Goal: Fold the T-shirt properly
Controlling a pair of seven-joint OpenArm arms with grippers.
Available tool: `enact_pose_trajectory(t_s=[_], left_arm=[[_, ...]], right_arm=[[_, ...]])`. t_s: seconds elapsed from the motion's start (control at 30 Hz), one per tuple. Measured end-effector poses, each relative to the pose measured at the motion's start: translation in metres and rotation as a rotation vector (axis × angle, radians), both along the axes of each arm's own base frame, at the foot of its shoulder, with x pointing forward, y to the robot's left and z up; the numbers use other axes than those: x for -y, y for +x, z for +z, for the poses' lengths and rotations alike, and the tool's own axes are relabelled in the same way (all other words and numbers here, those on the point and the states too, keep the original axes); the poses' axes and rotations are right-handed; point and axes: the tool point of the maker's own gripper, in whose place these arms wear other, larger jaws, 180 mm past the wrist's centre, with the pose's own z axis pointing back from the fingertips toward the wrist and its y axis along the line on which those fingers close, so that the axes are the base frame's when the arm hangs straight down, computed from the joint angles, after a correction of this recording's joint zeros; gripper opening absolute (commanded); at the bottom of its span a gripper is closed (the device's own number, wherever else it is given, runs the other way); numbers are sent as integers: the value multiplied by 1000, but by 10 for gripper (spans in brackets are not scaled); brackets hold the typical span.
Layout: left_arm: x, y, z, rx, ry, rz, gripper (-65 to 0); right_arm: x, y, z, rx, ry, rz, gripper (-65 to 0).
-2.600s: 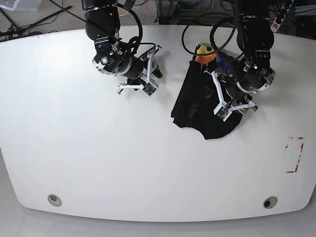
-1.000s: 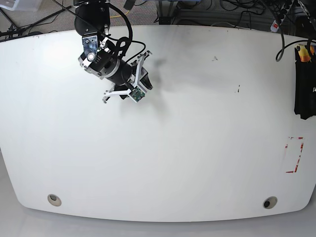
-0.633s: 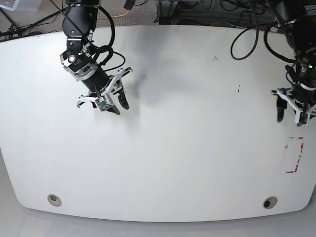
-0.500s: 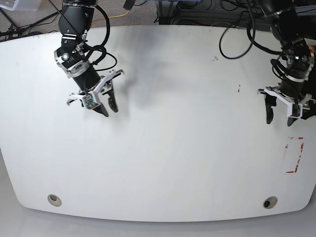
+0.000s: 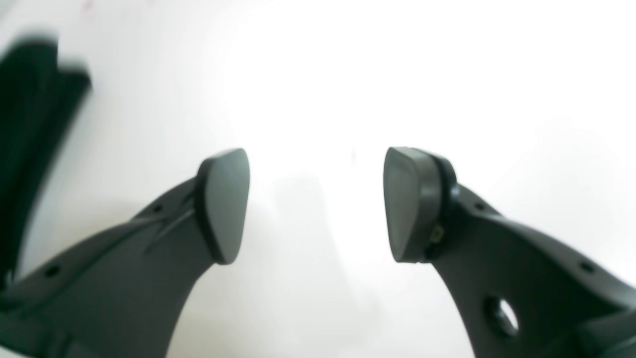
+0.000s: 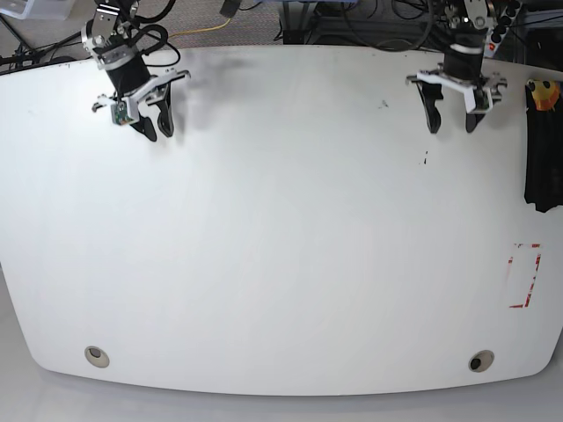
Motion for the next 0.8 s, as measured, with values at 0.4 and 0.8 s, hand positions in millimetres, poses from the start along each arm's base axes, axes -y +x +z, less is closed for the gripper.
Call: enact_pose_trajectory(t_s=[0.4,0.8], left_arm=[[24,-130,-6,-231,-37,24,-265],[39,-247,-66,-587,-117,-65,-265]], right_arm=[[0,-113,-13,-203,94,-48,-485],[-12,-239,-53,-527,202,-134,-485]])
